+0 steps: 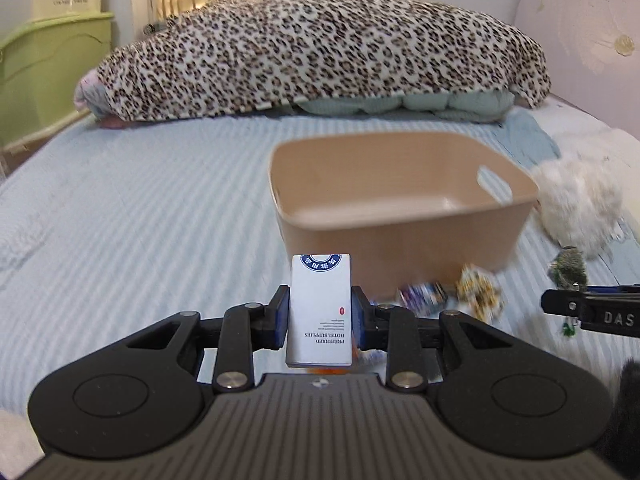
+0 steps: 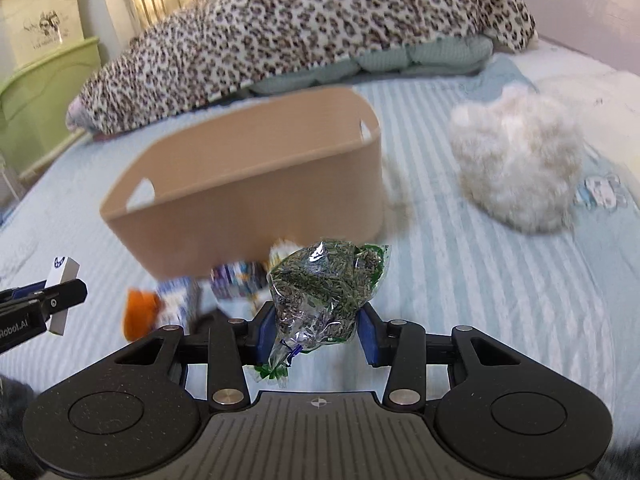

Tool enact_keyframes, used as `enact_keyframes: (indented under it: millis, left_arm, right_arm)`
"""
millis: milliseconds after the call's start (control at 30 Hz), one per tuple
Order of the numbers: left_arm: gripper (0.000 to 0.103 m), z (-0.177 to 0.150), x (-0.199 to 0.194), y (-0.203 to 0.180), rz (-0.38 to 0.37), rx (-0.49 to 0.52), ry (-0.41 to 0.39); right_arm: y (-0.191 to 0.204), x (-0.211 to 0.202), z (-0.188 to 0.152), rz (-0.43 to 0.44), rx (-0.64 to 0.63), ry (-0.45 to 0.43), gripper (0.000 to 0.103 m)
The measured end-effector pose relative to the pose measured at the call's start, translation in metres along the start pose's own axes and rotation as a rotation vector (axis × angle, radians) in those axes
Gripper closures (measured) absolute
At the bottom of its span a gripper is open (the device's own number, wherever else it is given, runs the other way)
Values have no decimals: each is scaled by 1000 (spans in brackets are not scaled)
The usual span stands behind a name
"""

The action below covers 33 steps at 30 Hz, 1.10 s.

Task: Organize objects
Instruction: 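Carry both items over the beige basket and open both tools to drop them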

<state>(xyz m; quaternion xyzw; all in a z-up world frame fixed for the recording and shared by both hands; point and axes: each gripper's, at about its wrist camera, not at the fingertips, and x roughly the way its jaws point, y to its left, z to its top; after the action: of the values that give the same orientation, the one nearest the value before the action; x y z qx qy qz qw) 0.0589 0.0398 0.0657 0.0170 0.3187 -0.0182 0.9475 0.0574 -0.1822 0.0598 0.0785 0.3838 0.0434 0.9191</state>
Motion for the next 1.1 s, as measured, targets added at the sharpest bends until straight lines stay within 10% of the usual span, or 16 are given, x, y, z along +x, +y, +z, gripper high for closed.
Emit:
enact_keyframes:
  millis: [467,1033,1100]
  left_arm:
    - [70,95,62,-6,23,40,-19]
    - [69,72,150,-10,87,144,155]
    - [67,74,143,-8,73,132,148]
  right_arm:
    - [25,31,97,-5,-106,-91,63]
    - [35,113,101,-54,-175,43,63]
    - [34,111,101,-56,-170,36,51]
